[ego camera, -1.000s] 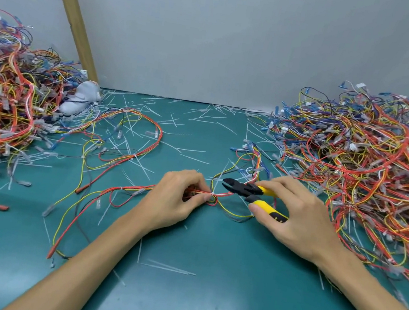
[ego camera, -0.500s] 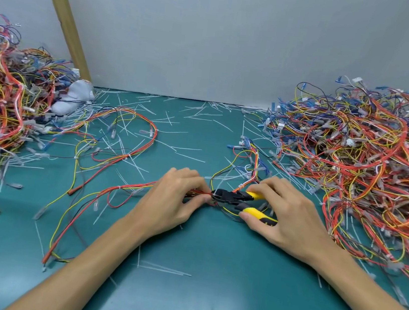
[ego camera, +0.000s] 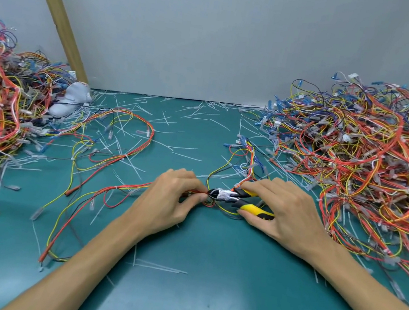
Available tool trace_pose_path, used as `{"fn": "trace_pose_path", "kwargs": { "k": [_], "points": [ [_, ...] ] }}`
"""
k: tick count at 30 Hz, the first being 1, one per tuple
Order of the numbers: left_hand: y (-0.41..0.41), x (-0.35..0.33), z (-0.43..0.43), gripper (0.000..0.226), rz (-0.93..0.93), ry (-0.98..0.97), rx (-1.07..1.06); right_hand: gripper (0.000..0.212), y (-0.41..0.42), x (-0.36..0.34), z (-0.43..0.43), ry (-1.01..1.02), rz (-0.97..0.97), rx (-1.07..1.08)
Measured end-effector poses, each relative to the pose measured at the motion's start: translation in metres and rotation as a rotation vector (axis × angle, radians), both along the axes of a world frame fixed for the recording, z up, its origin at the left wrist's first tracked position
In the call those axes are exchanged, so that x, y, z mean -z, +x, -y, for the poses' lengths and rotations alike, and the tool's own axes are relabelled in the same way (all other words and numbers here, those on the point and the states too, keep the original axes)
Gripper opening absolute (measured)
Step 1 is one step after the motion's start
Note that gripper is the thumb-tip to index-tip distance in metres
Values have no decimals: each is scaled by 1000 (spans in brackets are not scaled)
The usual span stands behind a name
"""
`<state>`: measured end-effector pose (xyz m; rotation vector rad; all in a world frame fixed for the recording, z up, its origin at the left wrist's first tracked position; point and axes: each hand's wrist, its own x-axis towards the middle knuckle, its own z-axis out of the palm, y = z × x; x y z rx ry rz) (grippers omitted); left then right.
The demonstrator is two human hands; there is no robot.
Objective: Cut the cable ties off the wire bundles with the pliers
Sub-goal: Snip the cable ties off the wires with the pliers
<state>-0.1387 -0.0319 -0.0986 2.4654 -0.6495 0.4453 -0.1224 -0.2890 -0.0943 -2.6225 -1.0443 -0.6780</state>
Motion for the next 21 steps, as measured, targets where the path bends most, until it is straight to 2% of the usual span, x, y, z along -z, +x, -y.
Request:
{"fn": "trace_pose_path", "kwargs": {
  "k": [10, 21],
  "points": [
    [-4, -4, 5, 11, -124, -82, 23, 36, 0, 0, 3, -76, 256, -5],
    [1, 1, 4, 7, -114, -86, 1, 39, 3, 4, 0, -54, 113, 20]
  ]
}}
